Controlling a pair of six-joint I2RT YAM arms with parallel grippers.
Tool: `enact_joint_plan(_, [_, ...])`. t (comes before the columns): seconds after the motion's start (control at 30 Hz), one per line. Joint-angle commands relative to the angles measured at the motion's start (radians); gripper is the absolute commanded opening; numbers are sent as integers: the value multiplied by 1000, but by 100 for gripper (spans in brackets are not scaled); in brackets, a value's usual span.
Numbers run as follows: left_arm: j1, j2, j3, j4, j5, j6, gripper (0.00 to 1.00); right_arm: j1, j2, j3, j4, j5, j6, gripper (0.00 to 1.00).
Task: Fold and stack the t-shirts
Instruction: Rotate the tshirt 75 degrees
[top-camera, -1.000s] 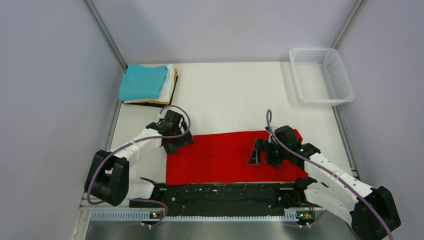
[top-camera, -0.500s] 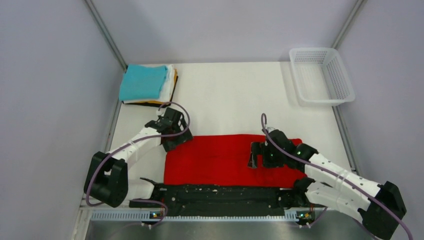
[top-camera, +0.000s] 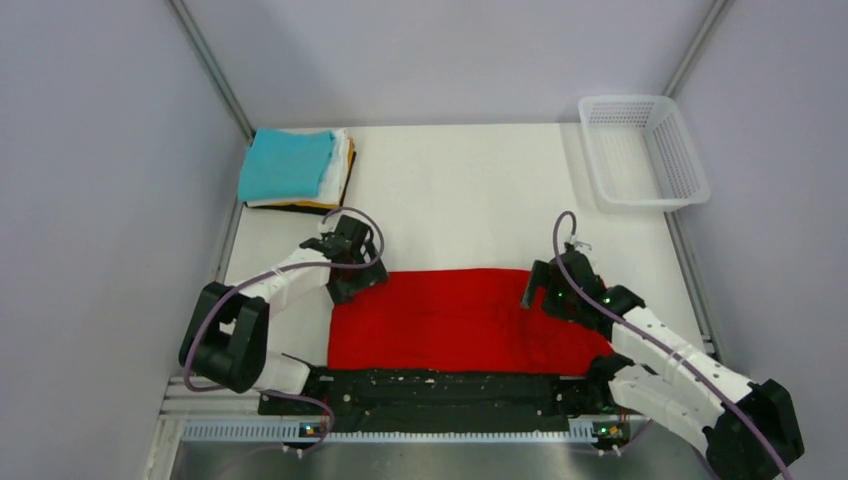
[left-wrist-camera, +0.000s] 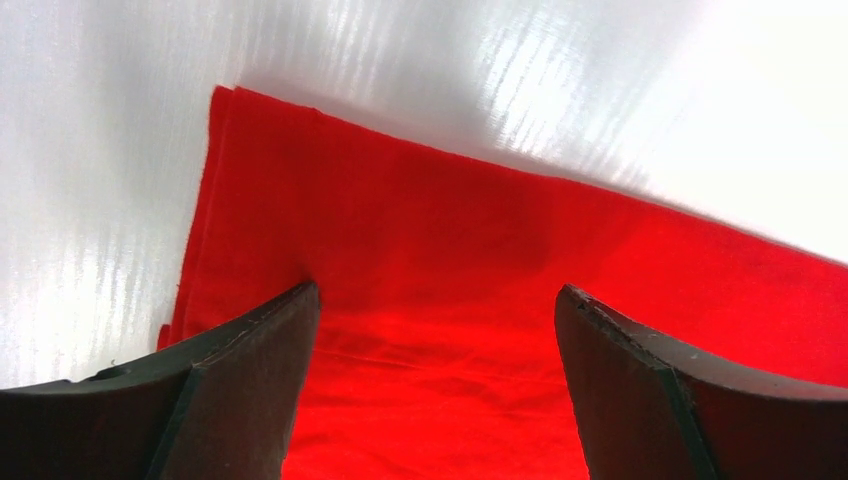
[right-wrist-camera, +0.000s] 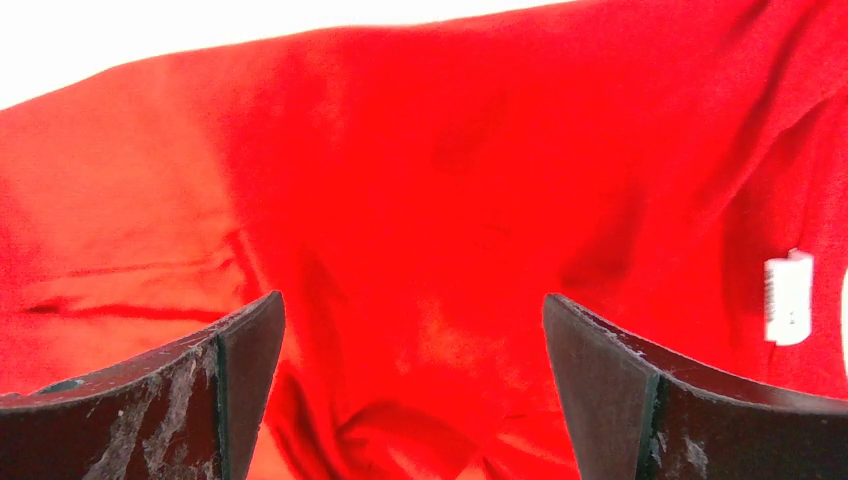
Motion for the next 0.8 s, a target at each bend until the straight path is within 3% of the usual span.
enact_joint_plan(0.0, [7,38,-7,22,-60,-4,93,-110,42,-58,194,-24,-75,99])
enact_joint_plan(0.3, [78,30,-57,-4,-84,-36,93,-402,434,28,436,-83,-129,99])
enact_joint_plan(0.57, [80,-30,-94,-67,-69,-134,93,-411,916,471,570,-272,-168,95])
enact_joint_plan(0.77, [6,-95,-140,-153,9,-247,92,-346,1265,946,430,-283,-282,95])
